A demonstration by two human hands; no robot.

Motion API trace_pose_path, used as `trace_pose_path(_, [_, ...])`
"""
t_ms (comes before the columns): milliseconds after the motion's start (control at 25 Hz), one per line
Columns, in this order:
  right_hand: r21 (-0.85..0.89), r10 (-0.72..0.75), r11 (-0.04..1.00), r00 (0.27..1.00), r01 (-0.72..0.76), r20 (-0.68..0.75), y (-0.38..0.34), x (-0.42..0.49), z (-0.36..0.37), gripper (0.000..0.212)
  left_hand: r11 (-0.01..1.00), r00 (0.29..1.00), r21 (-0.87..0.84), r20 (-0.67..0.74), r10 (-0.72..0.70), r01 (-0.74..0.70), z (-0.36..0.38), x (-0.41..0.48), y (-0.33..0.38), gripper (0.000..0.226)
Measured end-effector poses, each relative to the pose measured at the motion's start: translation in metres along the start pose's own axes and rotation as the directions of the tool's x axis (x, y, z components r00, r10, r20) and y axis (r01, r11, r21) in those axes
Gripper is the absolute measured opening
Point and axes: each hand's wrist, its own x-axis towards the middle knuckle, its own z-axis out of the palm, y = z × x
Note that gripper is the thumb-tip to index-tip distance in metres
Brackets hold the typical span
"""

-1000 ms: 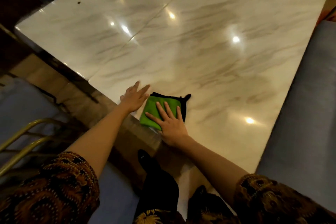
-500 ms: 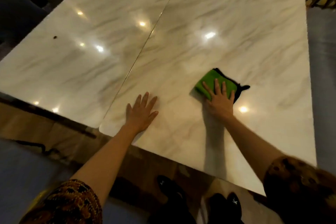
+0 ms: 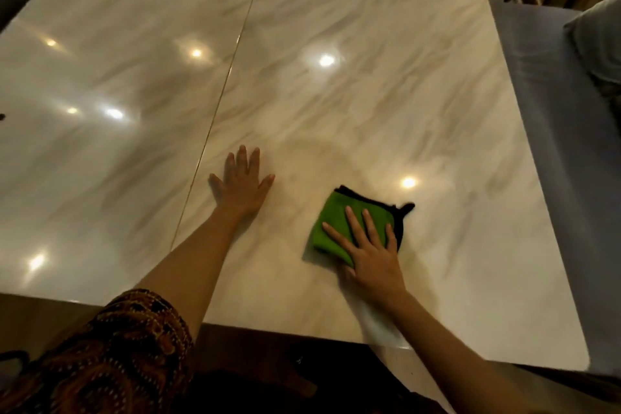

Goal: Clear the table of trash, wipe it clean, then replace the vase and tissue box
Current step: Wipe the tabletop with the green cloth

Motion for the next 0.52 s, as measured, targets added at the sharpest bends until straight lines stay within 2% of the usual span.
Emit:
trace_pose_path(280, [0.029,0.091,0.995,0.99,-0.095,0.11,0.019,0.198,-0.023,0.055,1.0,1.0,-0.024,0.017,0.004,-0.004,-0.012,0.032,-0.032,0.076])
trace_pose_path(400, [0.059,0.104,0.992,0.987,-0.112,0.12,0.021,0.269,-0.029,0.059,0.999,0.995,-0.027,-0.097,0.034,-0.037,-0.007,0.037,-0.041,0.067])
trace_pose_path(520, [0.073,0.079,0.993,0.988,-0.089,0.133,0.017,0.323,-0.031,0.063,1.0,0.975,0.021,-0.221,0.007,-0.003,0.002,0.037,-0.039,0.059])
